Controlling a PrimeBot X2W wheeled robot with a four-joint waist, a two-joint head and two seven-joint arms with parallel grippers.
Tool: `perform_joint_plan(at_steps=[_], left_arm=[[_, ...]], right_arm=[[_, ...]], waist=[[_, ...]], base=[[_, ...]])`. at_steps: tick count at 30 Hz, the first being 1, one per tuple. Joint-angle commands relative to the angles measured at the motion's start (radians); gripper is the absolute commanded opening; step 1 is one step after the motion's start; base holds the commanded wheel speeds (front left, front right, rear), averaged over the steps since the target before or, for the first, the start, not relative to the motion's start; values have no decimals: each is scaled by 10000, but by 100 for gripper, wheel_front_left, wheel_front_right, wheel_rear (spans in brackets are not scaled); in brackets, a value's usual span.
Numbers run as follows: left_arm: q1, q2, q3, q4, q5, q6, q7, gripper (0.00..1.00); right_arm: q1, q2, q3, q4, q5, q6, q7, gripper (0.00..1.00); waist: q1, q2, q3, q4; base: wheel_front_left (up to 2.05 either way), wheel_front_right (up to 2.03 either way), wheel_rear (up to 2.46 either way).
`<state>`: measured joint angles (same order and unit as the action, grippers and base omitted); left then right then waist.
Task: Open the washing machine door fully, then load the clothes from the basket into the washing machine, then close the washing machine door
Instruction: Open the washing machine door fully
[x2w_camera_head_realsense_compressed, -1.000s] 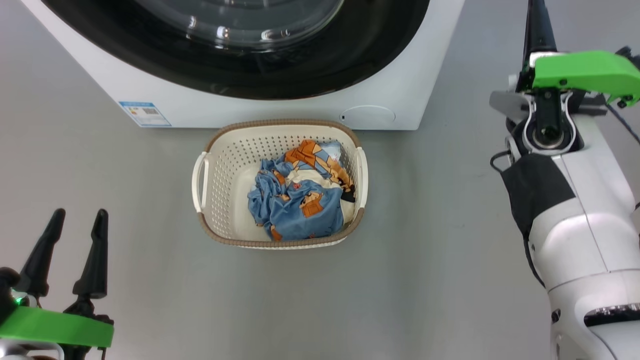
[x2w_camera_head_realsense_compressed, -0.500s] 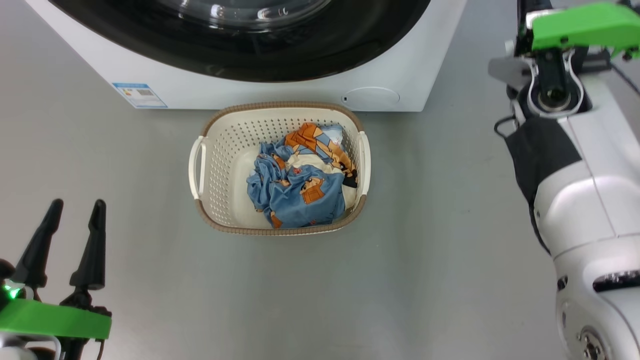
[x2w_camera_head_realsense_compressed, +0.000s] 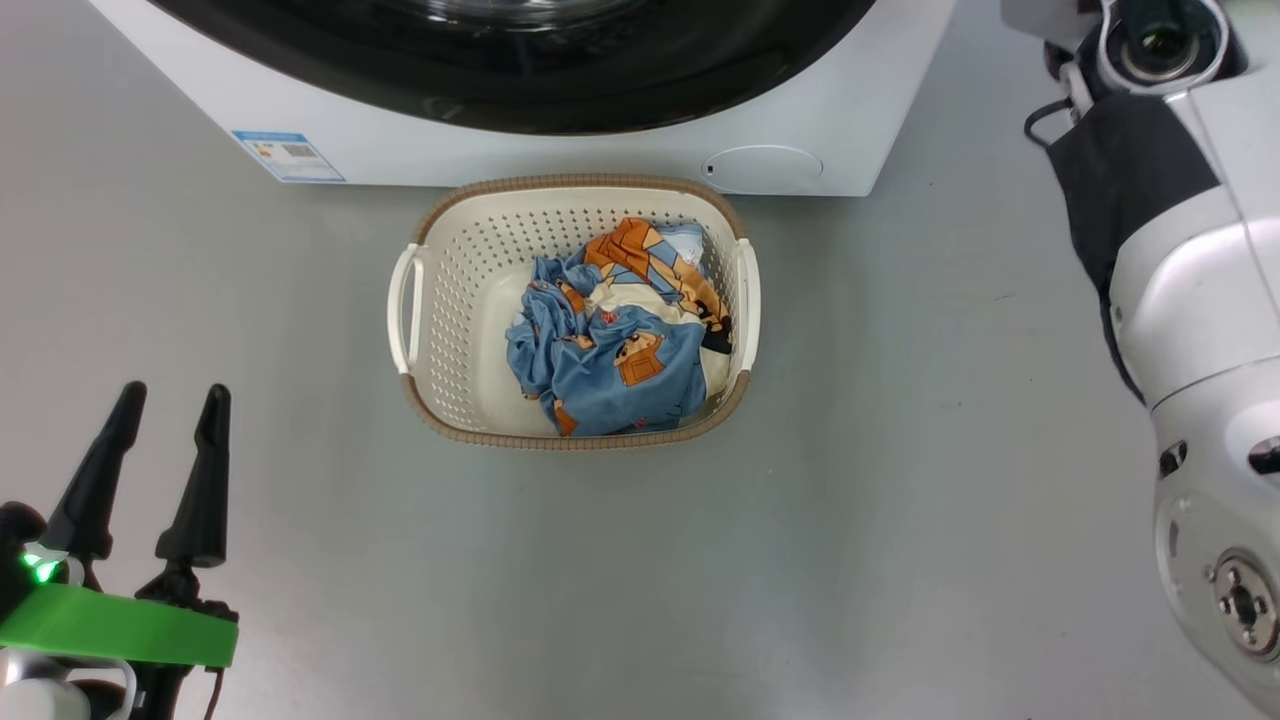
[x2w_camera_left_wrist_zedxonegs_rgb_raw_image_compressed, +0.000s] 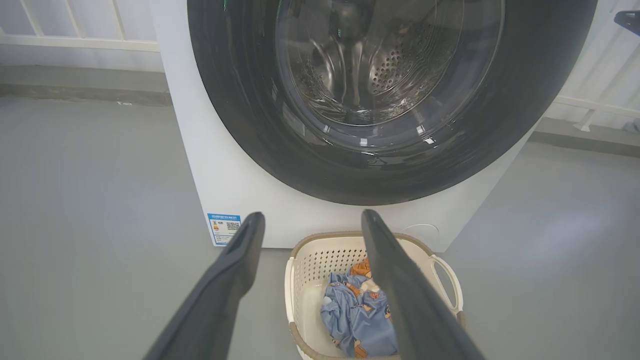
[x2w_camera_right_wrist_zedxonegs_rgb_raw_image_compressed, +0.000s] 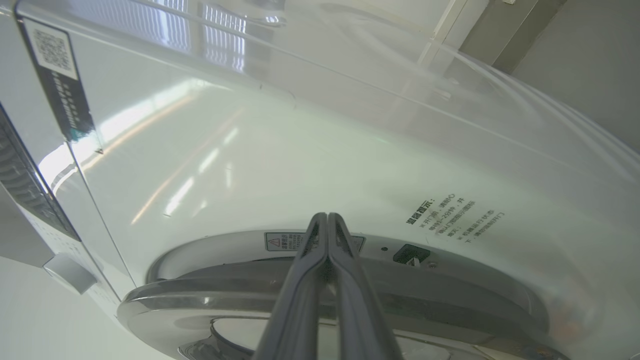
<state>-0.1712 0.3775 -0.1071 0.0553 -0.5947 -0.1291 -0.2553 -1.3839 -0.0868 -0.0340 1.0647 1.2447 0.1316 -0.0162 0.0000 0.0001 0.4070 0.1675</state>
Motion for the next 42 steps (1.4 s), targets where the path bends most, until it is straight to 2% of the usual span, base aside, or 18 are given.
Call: perform_joint_plan(at_steps=[1, 23, 42], left_arm=[[-286, 400, 387, -193, -72, -16, -65, 100], [-722, 262, 165, -223, -333, -16, -65, 100], [-873, 181, 12, -212, -507, -16, -65, 100]], right_arm=[[-373, 218, 19, -66, -164, -9, 131, 0], [-2113, 359, 205, 1808, -837, -9, 551, 0], [-2518, 364, 519, 2252, -593, -9, 539, 0]], waist=[[0, -1, 24, 26], [0, -1, 577, 325], [0, -1, 792, 551]], base=[[0, 0, 0], [0, 0, 0], [0, 0, 0]])
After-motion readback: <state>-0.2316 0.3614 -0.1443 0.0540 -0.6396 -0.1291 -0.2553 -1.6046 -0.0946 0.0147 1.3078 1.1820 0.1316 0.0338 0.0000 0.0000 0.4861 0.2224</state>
